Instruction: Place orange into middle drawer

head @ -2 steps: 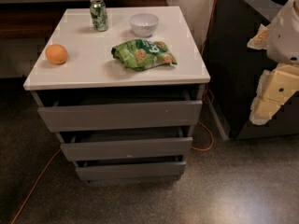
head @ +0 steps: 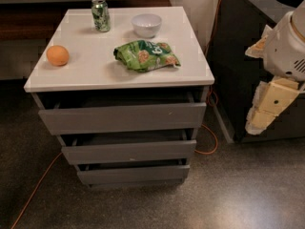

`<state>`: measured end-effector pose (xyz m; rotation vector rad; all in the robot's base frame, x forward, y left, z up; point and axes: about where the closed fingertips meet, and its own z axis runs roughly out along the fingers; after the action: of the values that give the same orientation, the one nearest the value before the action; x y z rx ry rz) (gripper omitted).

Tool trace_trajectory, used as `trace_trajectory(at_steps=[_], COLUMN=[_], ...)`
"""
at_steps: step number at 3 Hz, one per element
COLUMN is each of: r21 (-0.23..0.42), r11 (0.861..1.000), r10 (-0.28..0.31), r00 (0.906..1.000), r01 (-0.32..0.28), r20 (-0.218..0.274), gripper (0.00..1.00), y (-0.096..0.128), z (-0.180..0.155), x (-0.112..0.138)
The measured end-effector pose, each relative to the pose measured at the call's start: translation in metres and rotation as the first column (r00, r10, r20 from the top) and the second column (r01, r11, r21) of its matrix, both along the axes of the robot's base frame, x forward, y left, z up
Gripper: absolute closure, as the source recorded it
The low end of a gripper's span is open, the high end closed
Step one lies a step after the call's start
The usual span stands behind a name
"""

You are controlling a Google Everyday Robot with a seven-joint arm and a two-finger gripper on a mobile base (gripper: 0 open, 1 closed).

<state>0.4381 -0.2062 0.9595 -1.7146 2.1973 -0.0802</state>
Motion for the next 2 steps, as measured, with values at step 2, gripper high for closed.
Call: trace_trajectory(at_steps=[2], r21=[0.053], r11=[0.998], r10=[-0.022], r00=[0.9987], r01=[0.019], r20=[0.047], gripper=[0.00], y=[0.040], z=[-0.067], x=[-0.009])
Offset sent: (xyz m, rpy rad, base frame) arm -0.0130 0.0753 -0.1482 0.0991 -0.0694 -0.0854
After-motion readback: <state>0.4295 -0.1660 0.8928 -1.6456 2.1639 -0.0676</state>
